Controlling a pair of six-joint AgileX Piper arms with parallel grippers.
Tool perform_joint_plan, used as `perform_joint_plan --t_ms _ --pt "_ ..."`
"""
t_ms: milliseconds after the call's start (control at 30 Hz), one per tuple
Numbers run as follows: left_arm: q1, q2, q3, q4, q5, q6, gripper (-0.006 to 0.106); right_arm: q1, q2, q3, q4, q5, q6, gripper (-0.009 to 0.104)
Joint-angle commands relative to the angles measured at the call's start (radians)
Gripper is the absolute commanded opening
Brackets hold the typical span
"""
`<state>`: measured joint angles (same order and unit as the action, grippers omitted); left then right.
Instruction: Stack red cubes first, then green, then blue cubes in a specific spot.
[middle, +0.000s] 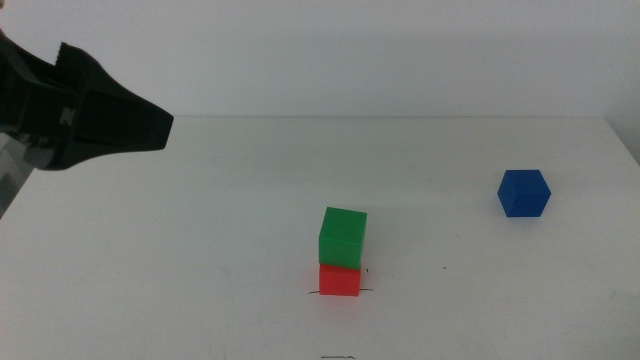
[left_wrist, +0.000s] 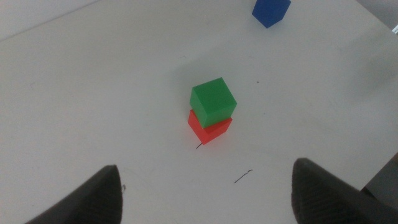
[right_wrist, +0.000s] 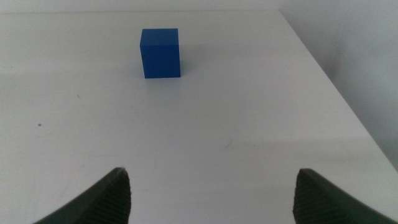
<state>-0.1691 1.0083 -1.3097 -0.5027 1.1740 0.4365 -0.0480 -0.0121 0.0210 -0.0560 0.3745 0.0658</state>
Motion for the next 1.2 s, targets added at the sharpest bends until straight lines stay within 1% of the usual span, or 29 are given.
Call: perform_joint_plan --t_ms 0,133,300,533,633,700,933,1033,1167 --pt "0.001 -0.012 -0.023 -0.047 -0.051 -0.002 0.093 -0.007 -0.010 -0.012 0.017 -0.052 -0.011 0.067" --pt "0.001 -0.012 -0.023 -0.045 -0.055 -0.002 0.093 -0.007 0.074 -0.131 0.085 0.003 -0.011 0.067" --pt "0.001 -0.012 -0.023 -0.047 -0.055 -0.002 0.093 -0.006 0.284 -0.339 0.066 0.054 -0.011 0.067" --pt "0.001 -0.012 -0.023 -0.047 -0.055 -0.002 0.093 -0.004 0.595 -0.595 0.074 0.073 -0.004 0.067" --pt "0.001 -0.012 -0.023 -0.047 -0.055 -0.002 0.093 -0.004 0.726 -0.713 0.046 0.124 0.000 0.067" --pt "0.001 -0.012 -0.023 -0.047 -0.055 -0.002 0.093 0.000 0.801 -0.798 0.043 0.187 0.011 0.067" --pt "0.001 -0.012 -0.023 -0.047 -0.055 -0.002 0.093 0.047 1.104 -1.159 0.029 0.580 0.077 0.067" --pt "0.001 -0.012 -0.023 -0.047 -0.055 -0.002 0.093 0.079 1.232 -1.291 0.038 0.685 0.077 0.067" --pt "0.001 -0.012 -0.023 -0.047 -0.055 -0.002 0.093 0.079 1.356 -1.426 0.074 0.743 0.077 0.067"
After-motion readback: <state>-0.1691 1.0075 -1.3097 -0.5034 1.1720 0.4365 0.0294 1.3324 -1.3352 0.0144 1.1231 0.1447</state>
